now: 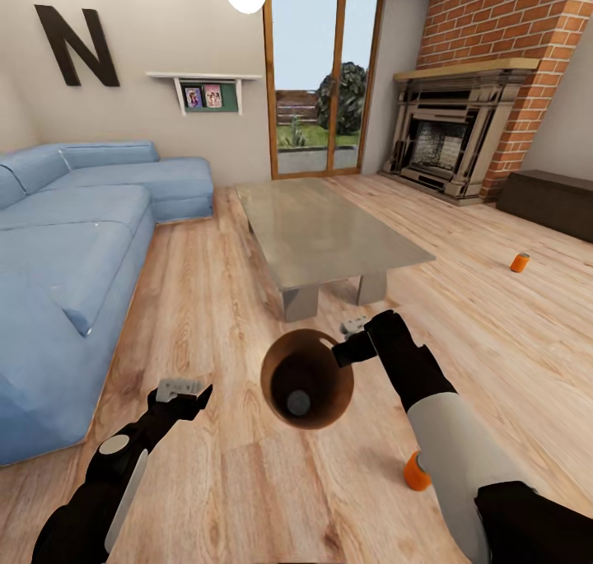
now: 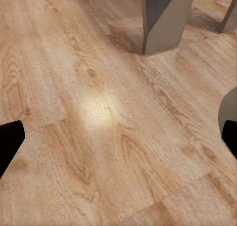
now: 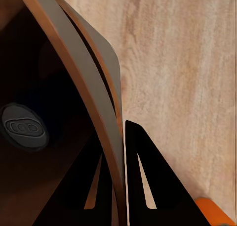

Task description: Put the three can of soda from the living room inside the tash can in the kitchen.

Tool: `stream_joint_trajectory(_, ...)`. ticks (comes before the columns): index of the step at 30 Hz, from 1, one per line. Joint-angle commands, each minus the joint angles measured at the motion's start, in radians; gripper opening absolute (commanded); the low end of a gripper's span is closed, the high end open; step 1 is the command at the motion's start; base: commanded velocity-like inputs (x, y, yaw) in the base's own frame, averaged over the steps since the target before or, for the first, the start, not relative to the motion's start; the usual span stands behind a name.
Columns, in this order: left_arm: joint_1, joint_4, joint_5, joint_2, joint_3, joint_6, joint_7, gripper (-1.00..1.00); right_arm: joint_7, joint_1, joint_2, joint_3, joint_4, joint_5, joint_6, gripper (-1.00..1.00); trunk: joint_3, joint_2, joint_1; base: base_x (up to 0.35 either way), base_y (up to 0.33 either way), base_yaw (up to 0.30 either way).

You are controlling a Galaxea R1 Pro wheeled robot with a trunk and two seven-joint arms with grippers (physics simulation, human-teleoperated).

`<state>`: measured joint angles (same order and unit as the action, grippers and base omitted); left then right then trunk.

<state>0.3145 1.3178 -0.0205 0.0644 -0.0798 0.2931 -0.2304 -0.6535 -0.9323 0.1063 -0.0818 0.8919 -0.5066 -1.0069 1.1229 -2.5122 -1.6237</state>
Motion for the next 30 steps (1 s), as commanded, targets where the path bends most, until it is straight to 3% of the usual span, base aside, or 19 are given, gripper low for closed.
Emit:
stream_joint_trajectory(1, 0.0, 0.0, 0.0, 0.0, 0.0, 0.0, 0.0, 1.0, -0.011, 0.0, -0.005, 0.002, 0.001, 0.025, -0.006, -1.0, 0.0, 0.0, 0.0, 0.0, -0.026, 0.0)
stream_joint_trajectory(5, 0.0, 0.0, -0.001, 0.0, 0.0, 0.001, 0.0, 1.0, -0.041, 0.0, -0.033, 0.0, 0.032, 0.026, -0.007, -1.0, 0.0, 0.0, 0.0, 0.0, -0.118, 0.0)
stream_joint_trajectory(9, 0.0, 0.0, -0.001, -0.001, 0.001, -0.003, 0.002, 1.0, -0.046, 0.001, -0.038, 0.0, 0.039, 0.027, -0.007, -1.0, 0.0, 0.0, 0.0, 0.0, -0.055, 0.0)
stream_joint_trajectory(25, 0.0, 0.0, -0.001, -0.002, 0.0, 0.004, 0.005, 1.0, -0.049, 0.001, -0.049, 0.002, 0.042, 0.026, -0.007, -1.0, -0.062, 0.004, 0.007, 0.0, -0.003, 0.0)
stream_joint_trajectory(30, 0.0, 0.0, -0.001, -0.002, 0.0, 0.003, 0.004, 1.0, -0.077, 0.003, -0.106, 0.004, 0.042, 0.032, -0.006, -1.0, -0.07, 0.004, 0.008, 0.0, 0.0, 0.0)
